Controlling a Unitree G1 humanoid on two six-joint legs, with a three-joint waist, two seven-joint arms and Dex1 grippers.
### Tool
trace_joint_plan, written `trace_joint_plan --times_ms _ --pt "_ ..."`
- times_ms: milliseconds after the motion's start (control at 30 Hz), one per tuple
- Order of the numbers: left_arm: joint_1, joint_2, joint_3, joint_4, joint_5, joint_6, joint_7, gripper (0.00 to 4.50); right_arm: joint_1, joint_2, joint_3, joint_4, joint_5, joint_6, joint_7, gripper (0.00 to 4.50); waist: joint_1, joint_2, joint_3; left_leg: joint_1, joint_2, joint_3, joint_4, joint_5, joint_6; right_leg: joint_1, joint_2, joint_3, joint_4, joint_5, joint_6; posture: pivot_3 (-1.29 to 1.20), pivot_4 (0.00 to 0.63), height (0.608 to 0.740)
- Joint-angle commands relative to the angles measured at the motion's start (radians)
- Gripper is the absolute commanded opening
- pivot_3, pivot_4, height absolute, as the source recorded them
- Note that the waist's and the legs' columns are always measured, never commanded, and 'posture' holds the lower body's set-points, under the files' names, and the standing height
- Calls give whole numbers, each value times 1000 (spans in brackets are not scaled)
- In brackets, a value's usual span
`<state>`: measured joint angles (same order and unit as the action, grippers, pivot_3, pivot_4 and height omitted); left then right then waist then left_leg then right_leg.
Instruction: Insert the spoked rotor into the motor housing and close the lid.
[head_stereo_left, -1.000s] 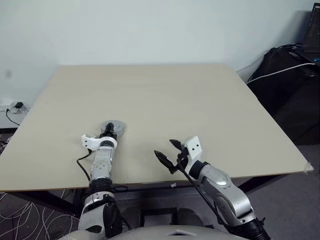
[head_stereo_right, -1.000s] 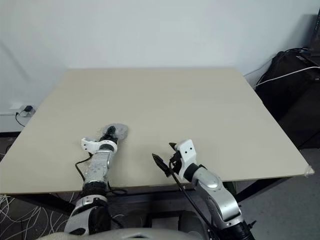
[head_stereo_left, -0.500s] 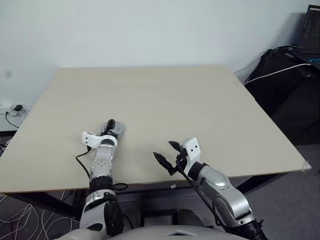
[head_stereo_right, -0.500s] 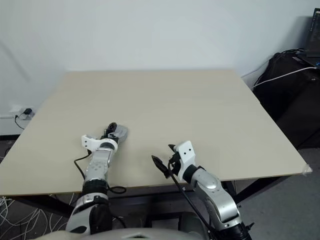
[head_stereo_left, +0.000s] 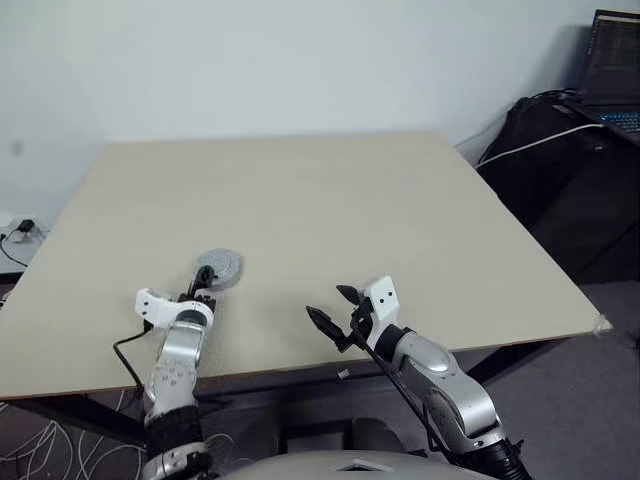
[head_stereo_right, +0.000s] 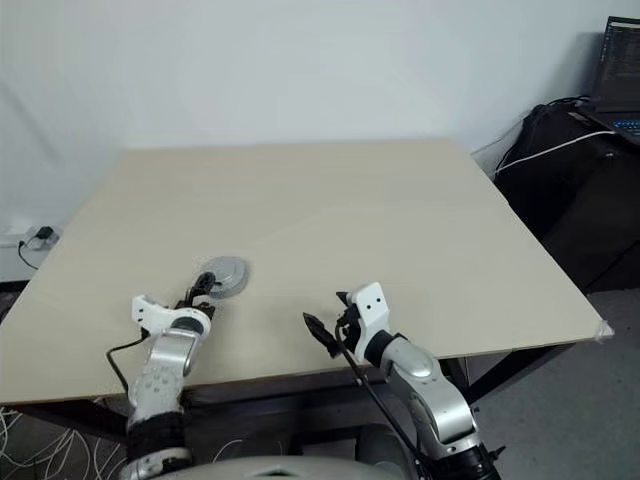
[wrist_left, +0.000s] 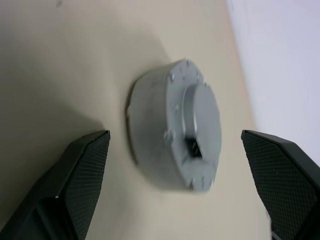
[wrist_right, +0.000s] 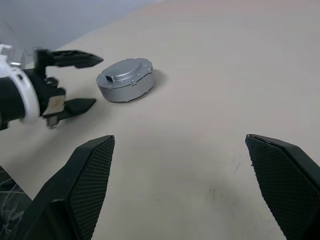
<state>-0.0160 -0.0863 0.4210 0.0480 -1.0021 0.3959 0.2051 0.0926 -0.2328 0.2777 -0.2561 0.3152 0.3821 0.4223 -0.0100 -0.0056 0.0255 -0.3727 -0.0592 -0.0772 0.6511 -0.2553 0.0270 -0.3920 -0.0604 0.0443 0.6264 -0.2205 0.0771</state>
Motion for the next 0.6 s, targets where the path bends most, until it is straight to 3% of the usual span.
trace_joint_plan --times_ms 33,300,500,600 --pt "111 -87 -122 -110 52 44 -13 4474 -11 6 -24 -34 -3 -23 6 4500 0 1 -1 0 0 0 0 0 0 0 0 0 0 0 0 0 0 740" --pt "253 72 -381 -281 424 -168 -250 4474 37 12 -47 -5 -66 -179 -8 4500 5 1 0 -2 0 0 0 0 -1 -1 -1 0 0 0 0 0 0 740" --pt "303 156 -508 -237 779 -439 -298 4474 92 75 -113 57 -168 -327 -156 4500 2 3 2 -2 1 1 -1 0 -1 -2 -1 0 0 0 0 0 0 740" --pt "319 162 -527 -199 876 -537 -284 4474 125 95 -144 69 -209 -384 -210 4500 5 5 2 -4 0 1 -2 0 -1 -4 -1 0 0 -1 -1 0 0 740"
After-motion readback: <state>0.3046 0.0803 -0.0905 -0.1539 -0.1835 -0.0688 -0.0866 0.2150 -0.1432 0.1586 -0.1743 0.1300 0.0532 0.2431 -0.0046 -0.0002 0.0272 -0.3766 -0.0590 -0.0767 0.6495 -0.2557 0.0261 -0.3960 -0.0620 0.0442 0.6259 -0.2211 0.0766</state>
